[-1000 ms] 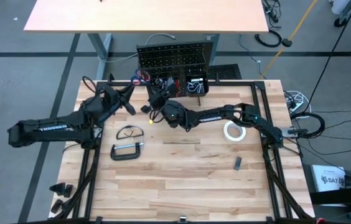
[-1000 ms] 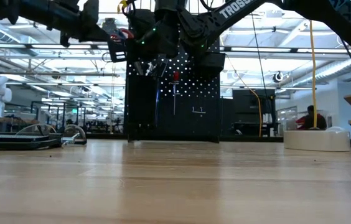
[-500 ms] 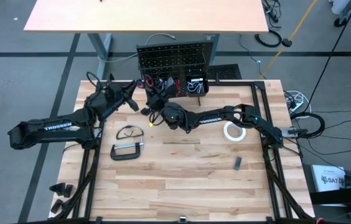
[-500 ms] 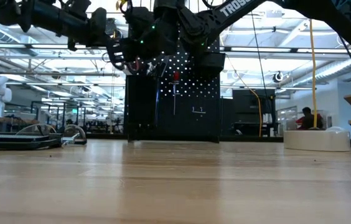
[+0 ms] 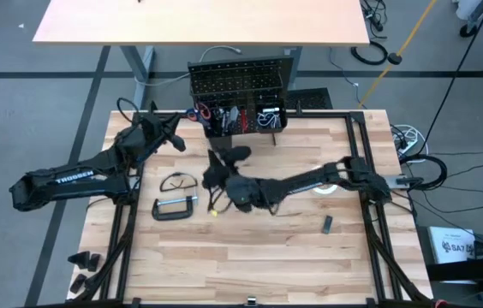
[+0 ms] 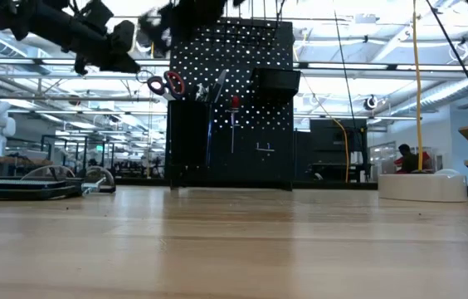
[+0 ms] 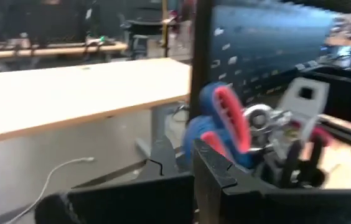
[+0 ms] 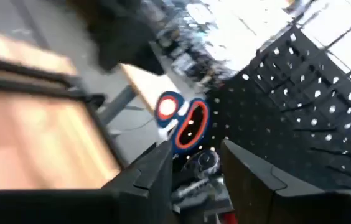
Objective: Hang tools onto peg board
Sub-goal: Put the scissors on the left black bin on the peg board
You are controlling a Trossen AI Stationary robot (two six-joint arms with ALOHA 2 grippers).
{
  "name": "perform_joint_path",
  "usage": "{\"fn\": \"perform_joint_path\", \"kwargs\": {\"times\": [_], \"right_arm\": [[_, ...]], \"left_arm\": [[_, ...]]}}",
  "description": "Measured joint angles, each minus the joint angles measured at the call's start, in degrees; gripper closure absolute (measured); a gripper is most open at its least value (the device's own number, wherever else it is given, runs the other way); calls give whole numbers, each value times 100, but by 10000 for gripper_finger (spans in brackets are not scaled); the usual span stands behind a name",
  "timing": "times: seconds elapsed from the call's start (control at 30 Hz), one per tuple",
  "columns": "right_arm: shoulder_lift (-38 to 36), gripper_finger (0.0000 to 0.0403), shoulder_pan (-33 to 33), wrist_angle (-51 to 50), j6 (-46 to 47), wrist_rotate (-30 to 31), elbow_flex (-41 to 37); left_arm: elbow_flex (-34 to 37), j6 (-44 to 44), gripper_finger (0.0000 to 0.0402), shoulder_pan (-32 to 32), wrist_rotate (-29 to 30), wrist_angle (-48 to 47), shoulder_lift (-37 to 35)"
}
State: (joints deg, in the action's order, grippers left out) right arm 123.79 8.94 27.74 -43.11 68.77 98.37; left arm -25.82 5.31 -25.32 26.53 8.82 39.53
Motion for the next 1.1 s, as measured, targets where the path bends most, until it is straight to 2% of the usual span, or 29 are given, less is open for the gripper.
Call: {"fn": "perform_joint_path", "kwargs": {"times": [0.1, 0.17, 0.2, 0.23, 0.3, 0.33, 0.37, 0.43, 0.6, 0.7, 0.9, 1.1], "right_arm": [[-570, 304, 289, -1911, 942, -35, 2], [-1101, 348, 364, -3828, 2162, -391, 2], [-1384, 374, 356, -4878, 3021, -865, 4], [-1675, 387, 295, -5833, 3847, -1589, 4], [-2116, 391, 130, -7318, 5217, -3318, -32], [-2292, 389, 79, -7660, 5588, -3814, -170], [-2432, 389, 73, -7864, 5800, -3954, -368], [-2704, 392, 146, -7745, 5881, -3879, -871], [-3505, 400, 306, -6256, 6020, -3858, -2350], [-3876, 400, 302, -5603, 5767, -3949, -3084], [-4738, 402, 176, -5237, 6068, -3975, -3765], [-5226, 402, 215, -4760, 5934, -3849, -4108]], "left_arm": [[0, 170, 402, -254, 25, -96, 21], [0, 198, 402, -469, 33, -46, 46], [0, 268, 402, -579, -6, -18, 72], [0, 379, 402, -688, -133, 24, 124], [0, 512, 402, -896, -522, 133, 303], [0, 600, 402, -976, -674, 198, 404], [0, 663, 402, -1033, -773, 267, 519], [0, 776, 402, -1116, -880, 419, 751], [2, 797, 402, -1174, -1060, 736, 1116], [2, 877, 402, -1174, -1301, 994, 1244], [2, 937, 402, -1174, -1543, 1305, 1503], [2, 950, 402, -1131, -2160, 1660, 1825]]}}
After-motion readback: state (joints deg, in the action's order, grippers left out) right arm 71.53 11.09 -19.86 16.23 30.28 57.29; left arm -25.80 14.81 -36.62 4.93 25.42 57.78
